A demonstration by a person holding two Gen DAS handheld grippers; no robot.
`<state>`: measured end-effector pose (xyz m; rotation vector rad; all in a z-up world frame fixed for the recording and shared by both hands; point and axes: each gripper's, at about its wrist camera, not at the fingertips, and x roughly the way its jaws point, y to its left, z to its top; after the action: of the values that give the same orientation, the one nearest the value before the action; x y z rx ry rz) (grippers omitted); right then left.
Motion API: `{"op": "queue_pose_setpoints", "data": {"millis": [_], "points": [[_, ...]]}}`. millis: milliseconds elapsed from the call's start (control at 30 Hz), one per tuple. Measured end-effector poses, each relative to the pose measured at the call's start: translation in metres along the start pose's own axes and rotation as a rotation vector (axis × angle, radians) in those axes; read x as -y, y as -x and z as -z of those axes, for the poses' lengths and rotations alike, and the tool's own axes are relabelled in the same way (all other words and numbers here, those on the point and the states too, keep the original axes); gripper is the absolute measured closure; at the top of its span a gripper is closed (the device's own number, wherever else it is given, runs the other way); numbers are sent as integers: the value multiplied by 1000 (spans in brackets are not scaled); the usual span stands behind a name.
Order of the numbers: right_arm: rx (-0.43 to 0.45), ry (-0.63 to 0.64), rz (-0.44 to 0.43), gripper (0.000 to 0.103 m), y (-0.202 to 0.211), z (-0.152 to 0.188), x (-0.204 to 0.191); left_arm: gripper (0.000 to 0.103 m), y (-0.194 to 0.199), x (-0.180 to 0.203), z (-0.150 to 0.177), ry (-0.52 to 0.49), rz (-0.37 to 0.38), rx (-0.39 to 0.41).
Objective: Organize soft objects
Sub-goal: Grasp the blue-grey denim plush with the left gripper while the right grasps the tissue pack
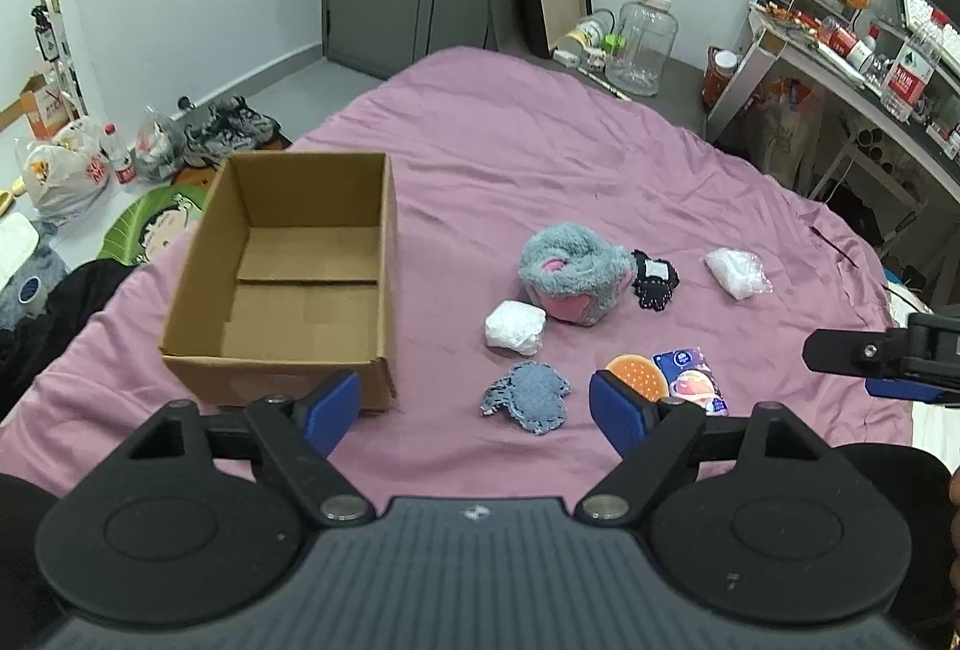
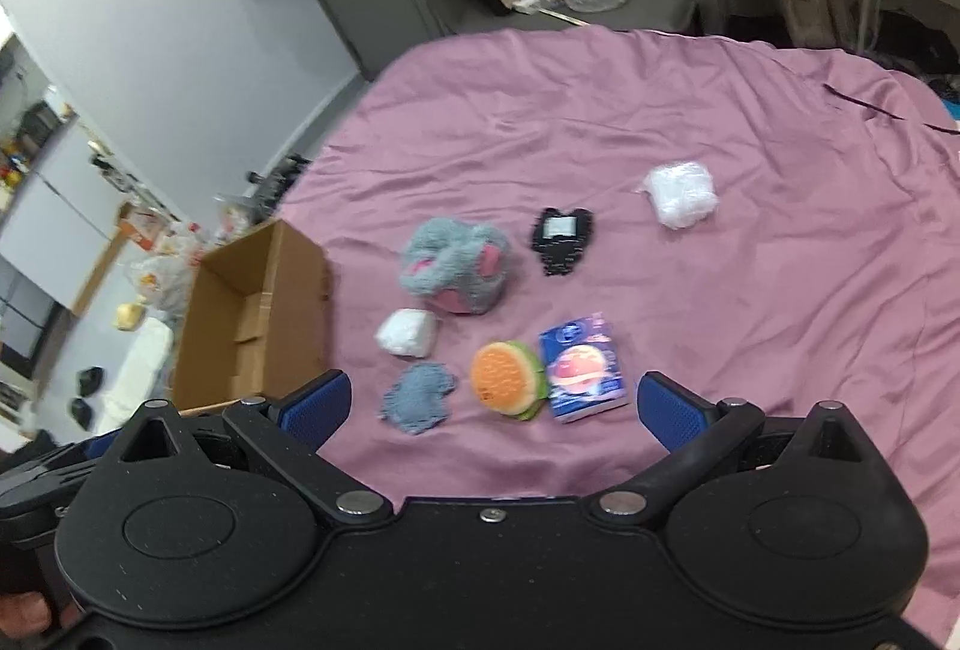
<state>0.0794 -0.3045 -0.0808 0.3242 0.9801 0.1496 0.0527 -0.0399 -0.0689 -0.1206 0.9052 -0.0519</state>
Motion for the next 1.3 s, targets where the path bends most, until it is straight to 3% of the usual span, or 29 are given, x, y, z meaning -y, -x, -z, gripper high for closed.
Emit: {"op": "queue_pose_setpoints", "data": {"millis": [333,467,633,833,1000,1300], "points": [[-121,-67,5,2,-52,-13,11,21,-47,8,-5,12,14,-75],[-190,-73,-1,14,-73,-20,12,21,-65,13,-4,24,12,-99],[-231,-80,40,14,-89,-30,20,21,-86,19,-5,37,12,-133],[-321,-124,76,28,-119,-34,36,24,-119,26,-2,48,17,-212],[-353,-146,105,28,-133,-35,45,26,-147,29,-3,55,-16,-267],[-403,-177,154,28,-165,-40,50,26,-181,36,-6,-19,-65,-333]]}}
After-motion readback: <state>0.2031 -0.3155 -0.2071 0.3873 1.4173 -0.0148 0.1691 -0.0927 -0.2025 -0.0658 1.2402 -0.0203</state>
